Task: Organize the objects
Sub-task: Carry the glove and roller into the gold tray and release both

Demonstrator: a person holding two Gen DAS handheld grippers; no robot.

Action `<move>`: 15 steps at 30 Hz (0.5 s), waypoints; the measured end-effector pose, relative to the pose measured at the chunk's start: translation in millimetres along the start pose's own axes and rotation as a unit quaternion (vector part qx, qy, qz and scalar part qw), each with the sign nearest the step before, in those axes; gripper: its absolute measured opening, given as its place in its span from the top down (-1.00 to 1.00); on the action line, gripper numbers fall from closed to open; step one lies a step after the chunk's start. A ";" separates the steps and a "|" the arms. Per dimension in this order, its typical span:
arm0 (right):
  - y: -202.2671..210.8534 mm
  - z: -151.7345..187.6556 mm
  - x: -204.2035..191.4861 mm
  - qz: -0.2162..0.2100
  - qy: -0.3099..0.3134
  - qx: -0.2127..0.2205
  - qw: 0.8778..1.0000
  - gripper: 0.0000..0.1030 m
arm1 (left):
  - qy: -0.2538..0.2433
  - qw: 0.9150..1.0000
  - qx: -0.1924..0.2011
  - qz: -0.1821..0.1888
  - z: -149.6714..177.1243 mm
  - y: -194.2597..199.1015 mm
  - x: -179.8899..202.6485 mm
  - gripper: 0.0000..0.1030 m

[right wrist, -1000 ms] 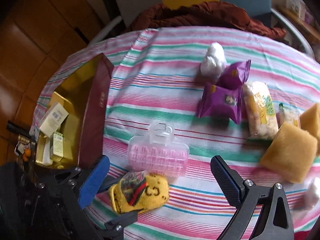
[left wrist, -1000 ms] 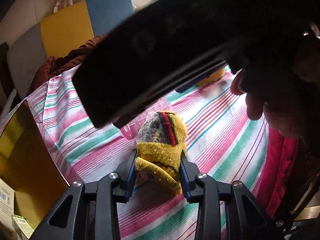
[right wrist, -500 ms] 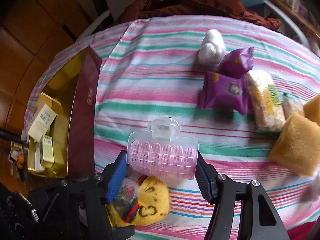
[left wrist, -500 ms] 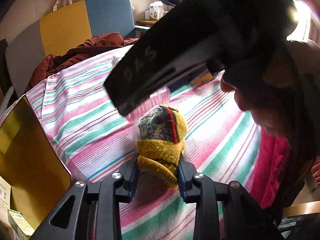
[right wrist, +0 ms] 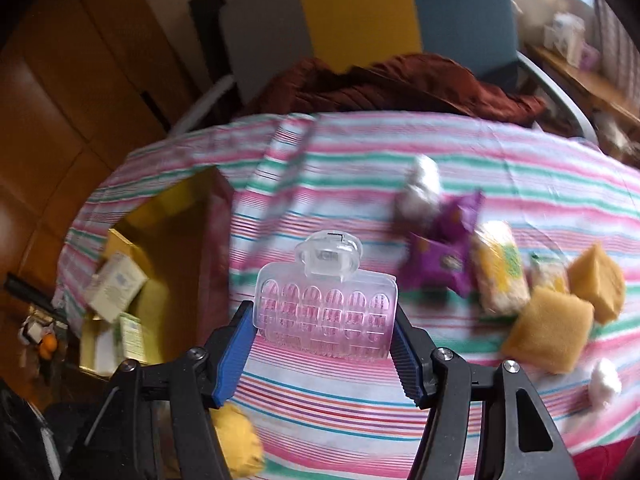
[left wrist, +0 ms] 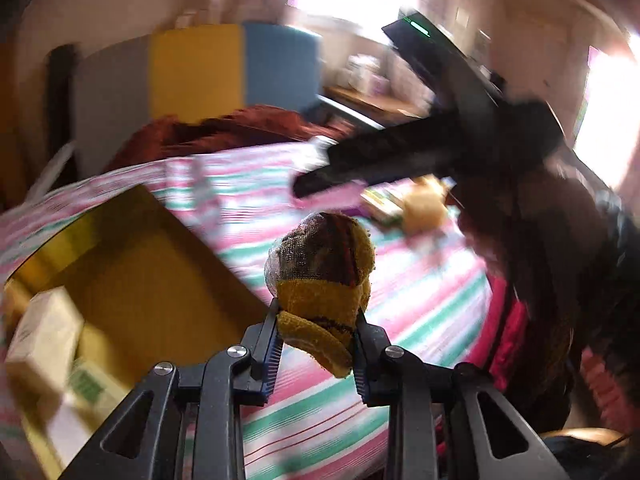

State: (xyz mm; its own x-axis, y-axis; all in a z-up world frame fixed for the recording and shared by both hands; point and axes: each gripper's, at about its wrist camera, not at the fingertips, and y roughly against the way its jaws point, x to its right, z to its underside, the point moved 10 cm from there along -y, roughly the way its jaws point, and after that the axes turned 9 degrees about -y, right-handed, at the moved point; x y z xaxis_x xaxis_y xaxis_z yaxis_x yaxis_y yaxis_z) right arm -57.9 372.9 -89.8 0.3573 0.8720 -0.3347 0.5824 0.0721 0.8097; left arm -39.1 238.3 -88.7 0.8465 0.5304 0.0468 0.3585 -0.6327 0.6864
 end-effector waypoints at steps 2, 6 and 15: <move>-0.6 -2.2 -20.5 -0.016 0.015 0.001 1.000 -0.24 | 0.037 0.999 0.003 -0.022 9.1 17.7 -28.1 0.43; -8.9 -1.2 -71.7 -0.045 0.053 -0.005 0.998 -0.24 | 0.098 0.993 0.003 -0.072 39.0 49.4 -79.6 0.43; -58.5 -8.4 -163.2 -0.053 0.116 -0.038 0.991 -0.27 | 0.191 0.968 -0.043 -0.159 111.1 74.5 -148.7 0.43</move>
State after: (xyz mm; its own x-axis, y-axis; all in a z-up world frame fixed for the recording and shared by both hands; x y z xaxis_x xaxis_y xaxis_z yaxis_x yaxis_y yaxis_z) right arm -156.4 230.4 -78.4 0.1146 0.9448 -0.3070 0.5474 0.1979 0.8131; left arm -94.5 49.6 -125.1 0.4864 0.8704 0.0764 0.5289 -0.3628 0.7672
